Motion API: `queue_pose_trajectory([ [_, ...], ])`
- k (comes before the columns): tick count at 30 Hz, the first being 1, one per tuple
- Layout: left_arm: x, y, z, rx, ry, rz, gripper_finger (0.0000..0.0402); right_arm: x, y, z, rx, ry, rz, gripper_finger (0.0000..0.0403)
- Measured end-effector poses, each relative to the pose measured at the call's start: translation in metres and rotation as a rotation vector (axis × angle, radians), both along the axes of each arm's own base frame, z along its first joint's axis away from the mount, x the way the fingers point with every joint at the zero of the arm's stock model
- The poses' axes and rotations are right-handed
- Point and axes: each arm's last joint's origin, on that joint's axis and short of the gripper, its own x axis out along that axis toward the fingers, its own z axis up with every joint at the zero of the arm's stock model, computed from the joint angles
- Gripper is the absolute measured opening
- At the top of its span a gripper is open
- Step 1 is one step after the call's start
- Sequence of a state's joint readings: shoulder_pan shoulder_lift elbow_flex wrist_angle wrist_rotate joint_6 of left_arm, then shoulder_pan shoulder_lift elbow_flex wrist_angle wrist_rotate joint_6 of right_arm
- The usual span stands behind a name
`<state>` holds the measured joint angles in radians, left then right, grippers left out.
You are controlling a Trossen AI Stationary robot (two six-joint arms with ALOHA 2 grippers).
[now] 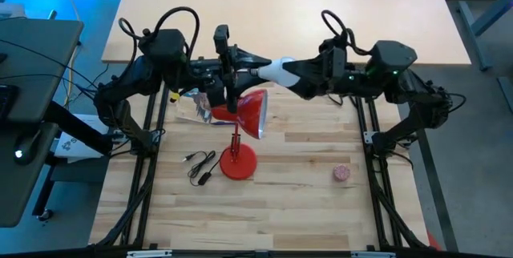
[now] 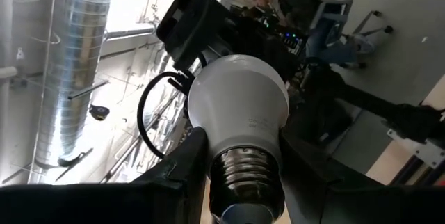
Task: Screw lightbulb
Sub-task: Insert the lightbulb on the lamp
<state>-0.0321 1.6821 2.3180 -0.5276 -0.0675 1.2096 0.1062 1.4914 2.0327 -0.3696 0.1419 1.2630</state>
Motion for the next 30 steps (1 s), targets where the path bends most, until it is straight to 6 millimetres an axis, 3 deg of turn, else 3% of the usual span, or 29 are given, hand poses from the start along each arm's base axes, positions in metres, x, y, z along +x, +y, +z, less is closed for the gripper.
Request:
queue_pose_trajectory([
  [11, 0.0000, -0.0020, -0.0007, 0.014, 0.008, 0.012, 0.0129, -0.0003, -0.0002, 0.0003, 0.039, -0.003, 0.000, 0.0384],
  [30, 0.0001, -0.0043, -0.0029, -0.021, 0.029, 0.003, 0.0129, 0.0009, -0.0022, -0.0016, -0.073, 0.018, -0.023, 0.0384],
])
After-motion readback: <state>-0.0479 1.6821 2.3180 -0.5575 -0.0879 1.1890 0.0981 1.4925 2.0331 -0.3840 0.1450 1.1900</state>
